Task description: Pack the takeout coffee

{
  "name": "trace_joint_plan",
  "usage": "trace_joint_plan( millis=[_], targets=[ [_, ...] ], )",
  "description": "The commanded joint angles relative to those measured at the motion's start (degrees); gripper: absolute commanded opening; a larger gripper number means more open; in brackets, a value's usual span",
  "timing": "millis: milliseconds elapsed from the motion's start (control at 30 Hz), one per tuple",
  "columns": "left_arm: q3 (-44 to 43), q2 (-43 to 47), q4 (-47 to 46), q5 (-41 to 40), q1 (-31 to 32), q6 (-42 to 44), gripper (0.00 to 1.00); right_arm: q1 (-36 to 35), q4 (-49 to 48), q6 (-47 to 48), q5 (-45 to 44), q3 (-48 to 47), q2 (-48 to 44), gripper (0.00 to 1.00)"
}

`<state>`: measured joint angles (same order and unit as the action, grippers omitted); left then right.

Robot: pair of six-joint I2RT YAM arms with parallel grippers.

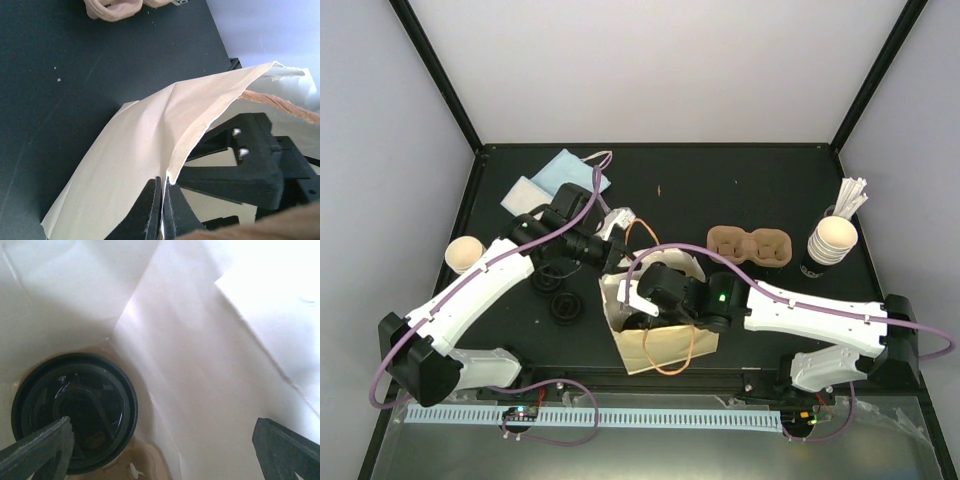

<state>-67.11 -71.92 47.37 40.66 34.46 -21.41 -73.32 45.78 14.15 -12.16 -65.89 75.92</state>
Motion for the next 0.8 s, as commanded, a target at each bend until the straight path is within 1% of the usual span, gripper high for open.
trace_joint_plan(
  millis=[0,233,333,400,533,667,767],
  targets=[
    [-3.4,-0.6,2.1,-0.7,-0.2,0.9,0.02,1.0,-5.4,-2.2,-8.9,-0.3,-3.1,1.0],
    [-4.2,-1.1,2.0,-0.8,-0.3,1.0,0.01,1.0,-9.8,-2.3,-22.8,0.0,-4.3,1.0],
    [-4.2,-1.1,1.9,-0.6,-0.4,1.3,0.01,1.0,-12.2,-1.6,-27.1,0.8,-5.1,1.0],
    [-4.3,-2.6,1.9,-0.6,-0.5,1.4,0.01,1.0,-13.8,-1.0,-28.9,1.1,-5.9,1.0],
    [-4.3,-3.0,1.8,-0.6,-0.8,1.7,0.02,1.3,-17.3,0.7,-32.8,1.7,-7.5,1.0],
    [-4.2,-3.0,1.4,-0.5,-1.3,1.6,0.02,2.0,-18.1,2.1,-30.5,1.3,-9.6,1.0],
    [-4.1,-2.9,0.5,-0.4,-1.7,1.1,0.02,2.8,-16.3,2.0,-25.0,0.5,-11.2,1.0]
  ],
)
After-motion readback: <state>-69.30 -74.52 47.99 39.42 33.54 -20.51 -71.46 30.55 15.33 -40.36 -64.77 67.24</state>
